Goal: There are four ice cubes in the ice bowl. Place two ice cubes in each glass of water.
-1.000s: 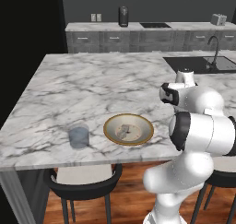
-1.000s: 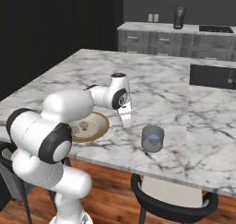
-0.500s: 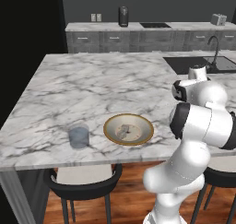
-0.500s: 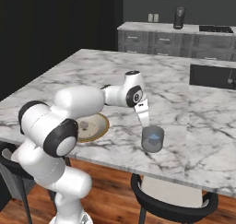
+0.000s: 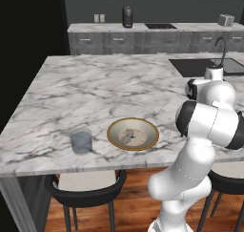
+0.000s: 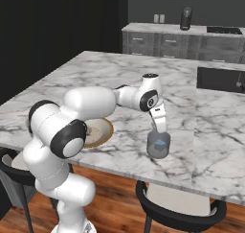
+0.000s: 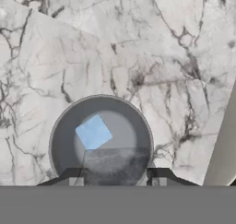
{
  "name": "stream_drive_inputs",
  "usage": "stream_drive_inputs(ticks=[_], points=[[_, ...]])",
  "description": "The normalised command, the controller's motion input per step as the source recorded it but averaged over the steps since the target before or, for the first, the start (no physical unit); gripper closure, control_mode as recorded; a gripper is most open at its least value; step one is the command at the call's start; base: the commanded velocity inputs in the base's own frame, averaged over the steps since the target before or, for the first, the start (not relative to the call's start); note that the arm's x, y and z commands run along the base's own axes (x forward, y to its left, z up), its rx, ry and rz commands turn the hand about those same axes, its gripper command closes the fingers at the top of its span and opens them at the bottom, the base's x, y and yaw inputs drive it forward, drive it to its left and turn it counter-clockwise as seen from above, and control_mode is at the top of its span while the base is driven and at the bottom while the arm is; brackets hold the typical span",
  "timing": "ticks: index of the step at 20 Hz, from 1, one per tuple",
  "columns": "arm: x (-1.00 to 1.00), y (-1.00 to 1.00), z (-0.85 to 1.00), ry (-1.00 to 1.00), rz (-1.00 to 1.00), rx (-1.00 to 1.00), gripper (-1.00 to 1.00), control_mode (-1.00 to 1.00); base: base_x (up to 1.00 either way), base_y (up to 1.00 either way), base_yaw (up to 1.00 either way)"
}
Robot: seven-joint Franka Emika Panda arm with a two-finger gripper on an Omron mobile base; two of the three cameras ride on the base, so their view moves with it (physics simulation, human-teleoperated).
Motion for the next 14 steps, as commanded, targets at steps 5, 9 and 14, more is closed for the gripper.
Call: stream_drive_inputs(ticks=[5,9,14], points=[[0.03,-0.06,-0.09,0.01,0.19,0.08,1.00,-1.00,0.00,0.00,0.00],[0.17,-0.06,-0.19,0.00,0.19,0.03,1.00,-1.00,0.00,0.00,0.00],[0.28,0.00,-0.35,0.00,0.16,0.00,1.00,-1.00,0.00,0.00,0.00]])
